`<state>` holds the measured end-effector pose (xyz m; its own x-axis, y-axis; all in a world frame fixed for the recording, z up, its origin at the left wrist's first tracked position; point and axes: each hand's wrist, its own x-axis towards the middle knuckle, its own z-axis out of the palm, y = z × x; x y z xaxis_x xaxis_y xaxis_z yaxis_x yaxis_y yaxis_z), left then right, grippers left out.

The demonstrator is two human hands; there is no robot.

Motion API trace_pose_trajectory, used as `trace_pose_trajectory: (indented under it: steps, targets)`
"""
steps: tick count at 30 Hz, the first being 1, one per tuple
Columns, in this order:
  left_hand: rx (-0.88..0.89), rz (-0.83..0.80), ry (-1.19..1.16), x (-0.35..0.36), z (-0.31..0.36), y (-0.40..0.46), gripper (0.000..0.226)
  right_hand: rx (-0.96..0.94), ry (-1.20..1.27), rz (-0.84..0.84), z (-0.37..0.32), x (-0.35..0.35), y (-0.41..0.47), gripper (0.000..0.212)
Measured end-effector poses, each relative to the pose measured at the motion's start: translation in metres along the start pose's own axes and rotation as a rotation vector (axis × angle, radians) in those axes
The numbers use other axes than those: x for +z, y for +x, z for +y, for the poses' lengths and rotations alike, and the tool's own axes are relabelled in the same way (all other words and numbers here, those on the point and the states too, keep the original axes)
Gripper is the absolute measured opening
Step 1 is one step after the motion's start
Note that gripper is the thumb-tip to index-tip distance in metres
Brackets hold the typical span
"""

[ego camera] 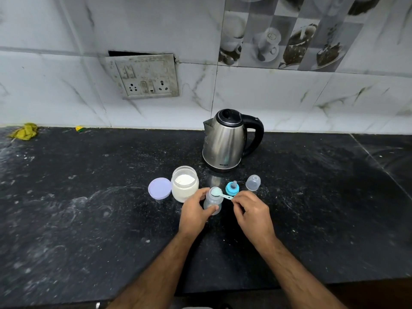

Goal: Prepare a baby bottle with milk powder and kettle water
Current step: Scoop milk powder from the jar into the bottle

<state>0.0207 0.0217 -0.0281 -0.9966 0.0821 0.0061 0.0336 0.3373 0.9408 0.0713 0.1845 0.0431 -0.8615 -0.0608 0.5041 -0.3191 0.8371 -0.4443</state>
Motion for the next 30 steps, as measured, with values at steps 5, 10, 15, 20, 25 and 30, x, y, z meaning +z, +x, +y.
trace_pose_trajectory:
  steps: [5, 10, 15, 20, 25, 30]
  targets:
    - [-0.009, -0.005, 0.008, 0.002, -0.002, 0.001, 0.057, 0.056, 0.050, 0.063, 0.002, 0.004, 0.000, 0.016]
    - [-0.069, 0.039, 0.041, 0.001, -0.003, 0.000, 0.069, 0.353, 0.263, 0.186, 0.001, 0.007, 0.008, 0.031]
    - [-0.024, 0.123, 0.052, -0.014, -0.007, -0.009, 0.050, 0.580, 0.472, 0.147, 0.002, 0.010, 0.022, 0.043]
    - [-0.025, 0.341, 0.054, -0.036, -0.014, -0.014, 0.010, 0.570, 0.474, 0.092, -0.012, 0.020, 0.048, 0.034]
    - [-0.069, 0.433, 0.069, -0.061, -0.018, -0.007, 0.022, 0.415, 0.375, -0.011, -0.032, 0.039, 0.084, 0.021]
    - [-0.085, 0.342, 0.123, -0.078, -0.018, 0.007, 0.059, 0.366, 0.156, -0.218, -0.047, 0.067, 0.115, 0.020]
